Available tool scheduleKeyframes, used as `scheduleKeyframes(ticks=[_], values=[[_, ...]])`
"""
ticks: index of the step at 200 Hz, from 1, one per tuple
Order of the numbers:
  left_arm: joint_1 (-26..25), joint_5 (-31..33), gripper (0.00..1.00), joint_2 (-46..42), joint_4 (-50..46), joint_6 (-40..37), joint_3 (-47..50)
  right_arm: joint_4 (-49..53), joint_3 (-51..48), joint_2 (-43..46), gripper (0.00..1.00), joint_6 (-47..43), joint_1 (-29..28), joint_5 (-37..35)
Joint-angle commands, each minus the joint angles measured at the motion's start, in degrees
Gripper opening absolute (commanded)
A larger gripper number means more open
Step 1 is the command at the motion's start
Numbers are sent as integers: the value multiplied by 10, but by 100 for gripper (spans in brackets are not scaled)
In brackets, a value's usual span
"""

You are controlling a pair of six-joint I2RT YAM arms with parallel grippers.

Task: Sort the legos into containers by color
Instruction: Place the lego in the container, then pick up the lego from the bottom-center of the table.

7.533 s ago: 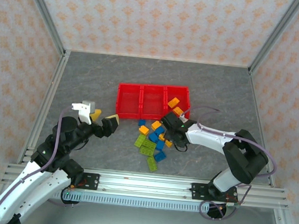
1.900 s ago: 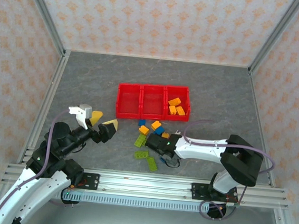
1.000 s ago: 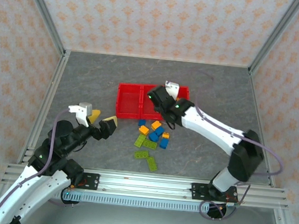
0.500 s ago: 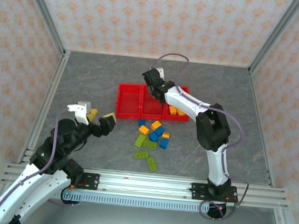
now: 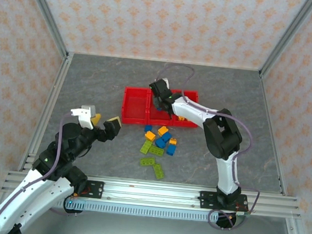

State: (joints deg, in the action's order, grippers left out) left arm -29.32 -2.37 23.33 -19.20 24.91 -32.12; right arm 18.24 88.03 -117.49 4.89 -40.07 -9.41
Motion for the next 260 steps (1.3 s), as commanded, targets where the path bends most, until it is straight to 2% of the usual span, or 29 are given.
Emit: scheduleKeyframes(ticks=[1,40,103,138,175,182,213,234,260], values=[[-4,13,99,22,-20,12,-12,15,-17,25,52,20,2,22],[-5,13,99,60,-44,33,-29,36,-11,59,55,40,2,34],[-5,5,99,113,-46,20,-35,119,-24,181,74,81,2,33],[-5,-28,99,120,-35,8,-30,159,-109,273,88,150,2,53],[-5,-79,99,106,-11,-9,-18,178,-246,380,93,261,1,113],[-5,-94,99,105,-5,-14,-15,176,-273,397,97,284,2,129],[-5,-145,99,112,13,-26,-8,159,-378,433,95,355,-6,170],[-5,-147,99,122,11,-29,-9,130,-423,432,93,384,-21,194],[-6,-145,99,120,9,-29,-10,121,-431,409,91,403,-49,197]])
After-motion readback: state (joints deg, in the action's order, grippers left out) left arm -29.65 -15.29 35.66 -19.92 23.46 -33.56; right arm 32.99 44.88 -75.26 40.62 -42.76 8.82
